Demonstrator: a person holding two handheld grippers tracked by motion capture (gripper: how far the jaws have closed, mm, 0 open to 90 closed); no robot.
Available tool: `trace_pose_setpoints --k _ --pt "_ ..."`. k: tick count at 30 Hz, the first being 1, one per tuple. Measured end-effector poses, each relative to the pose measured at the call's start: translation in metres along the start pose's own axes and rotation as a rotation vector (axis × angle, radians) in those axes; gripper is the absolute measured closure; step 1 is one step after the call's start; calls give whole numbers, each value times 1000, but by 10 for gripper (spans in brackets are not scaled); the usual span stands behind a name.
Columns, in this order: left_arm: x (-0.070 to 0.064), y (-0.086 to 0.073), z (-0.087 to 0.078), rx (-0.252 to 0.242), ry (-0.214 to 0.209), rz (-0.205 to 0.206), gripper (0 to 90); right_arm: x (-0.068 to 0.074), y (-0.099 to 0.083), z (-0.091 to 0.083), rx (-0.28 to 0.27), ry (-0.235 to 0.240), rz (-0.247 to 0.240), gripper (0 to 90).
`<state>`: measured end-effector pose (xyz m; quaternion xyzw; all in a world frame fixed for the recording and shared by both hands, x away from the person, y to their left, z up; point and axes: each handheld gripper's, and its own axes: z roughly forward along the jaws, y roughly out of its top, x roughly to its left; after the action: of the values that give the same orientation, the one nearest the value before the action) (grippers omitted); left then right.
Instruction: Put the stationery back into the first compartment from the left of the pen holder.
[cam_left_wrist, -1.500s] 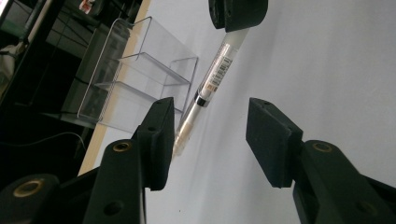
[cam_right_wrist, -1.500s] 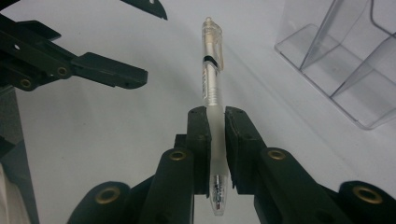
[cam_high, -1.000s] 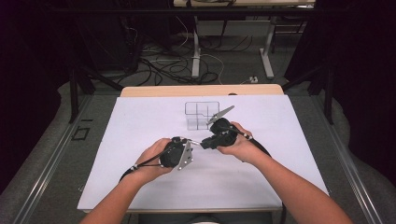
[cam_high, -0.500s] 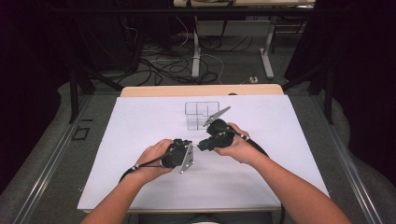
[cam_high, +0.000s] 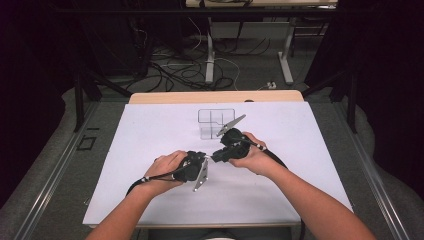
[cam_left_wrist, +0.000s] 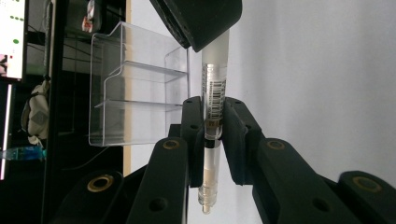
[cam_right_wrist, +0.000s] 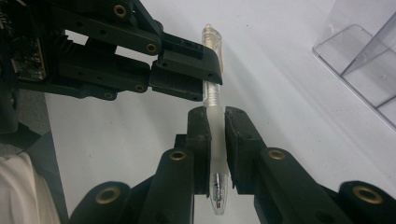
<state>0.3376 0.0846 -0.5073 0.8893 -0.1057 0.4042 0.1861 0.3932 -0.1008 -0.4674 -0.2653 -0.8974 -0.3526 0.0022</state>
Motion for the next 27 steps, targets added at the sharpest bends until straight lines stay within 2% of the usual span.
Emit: trace_pose_setpoints --k 1,6,9,11,13,17,18,19,20,21,22,27 --pt "0 0 0 -3 -3 -10 792 0 0 0 -1 0 3 808" --pt "2 0 0 6 -1 -4 792 0 0 0 -8 -4 -10 806" --pt "2 0 1 -18 1 -49 792 0 0 -2 -18 -10 -7 803" --pt "5 0 1 -3 -2 -38 793 1 0 -3 -33 -16 -17 794" --pt "8 -1 0 21 -1 -20 793 1 0 -5 -49 -17 -27 745" --pt "10 -4 2 35 -11 -37 793 3 -3 -7 -51 -46 -68 639" --pt "9 -5 5 -6 -6 -86 793 2 -4 -7 -58 -53 -75 610" --pt "11 -5 4 9 -7 -85 793 2 -5 -7 -68 -61 -80 585" --pt "12 -6 5 4 -6 -99 793 2 -6 -8 -72 -66 -83 561" --pt "15 -6 4 21 -5 -77 793 1 -7 -8 -74 -68 -86 535" --pt "15 -7 5 -2 -7 -114 793 0 -9 -9 -79 -77 -85 509" --pt "25 -9 3 -10 -5 -156 793 -5 -16 -13 -109 -126 -74 398"
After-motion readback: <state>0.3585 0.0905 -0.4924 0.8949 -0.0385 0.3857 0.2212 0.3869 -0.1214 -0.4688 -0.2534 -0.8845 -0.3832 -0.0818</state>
